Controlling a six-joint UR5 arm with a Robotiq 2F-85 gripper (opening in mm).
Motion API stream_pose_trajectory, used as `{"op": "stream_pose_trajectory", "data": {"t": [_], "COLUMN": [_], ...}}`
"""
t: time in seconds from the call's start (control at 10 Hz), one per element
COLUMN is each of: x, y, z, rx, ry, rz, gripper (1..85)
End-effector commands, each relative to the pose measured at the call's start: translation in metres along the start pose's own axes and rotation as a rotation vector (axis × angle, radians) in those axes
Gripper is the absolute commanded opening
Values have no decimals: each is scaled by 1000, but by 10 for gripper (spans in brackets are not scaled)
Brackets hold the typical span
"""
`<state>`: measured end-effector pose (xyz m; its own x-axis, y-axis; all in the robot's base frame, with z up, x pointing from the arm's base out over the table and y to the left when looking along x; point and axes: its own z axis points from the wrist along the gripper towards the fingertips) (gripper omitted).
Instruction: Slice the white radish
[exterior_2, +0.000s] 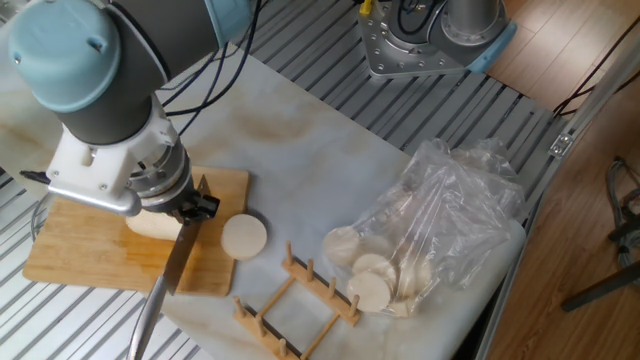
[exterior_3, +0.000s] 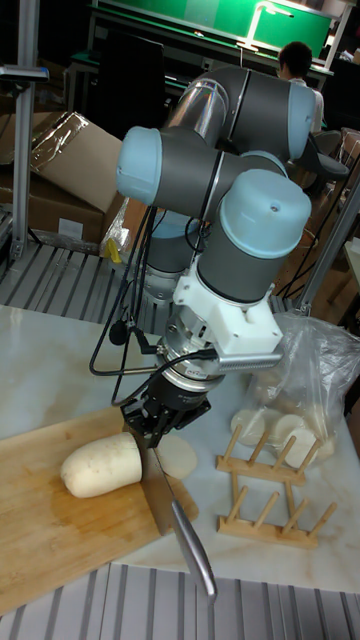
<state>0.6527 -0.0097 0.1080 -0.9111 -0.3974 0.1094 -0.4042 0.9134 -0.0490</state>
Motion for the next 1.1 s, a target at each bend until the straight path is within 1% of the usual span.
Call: {"op": "stream_pose_trajectory", "data": {"t": [0.0,0.2,0.4,0.5,0.7,0.9,1.0], "x": [16,15,13,10,5,3,1], "y": [-3,-3,-3,-1,0,-4,-4], "z": [3,5,6,6,5,7,7], "rx": [-1,-4,-1,-10,-17,-7,-7], "ry": [-6,-22,-29,-35,-43,-51,-57], "rz": [-6,-7,-4,5,12,15,15], "gripper": [13,13,13,13,13,13,13]}}
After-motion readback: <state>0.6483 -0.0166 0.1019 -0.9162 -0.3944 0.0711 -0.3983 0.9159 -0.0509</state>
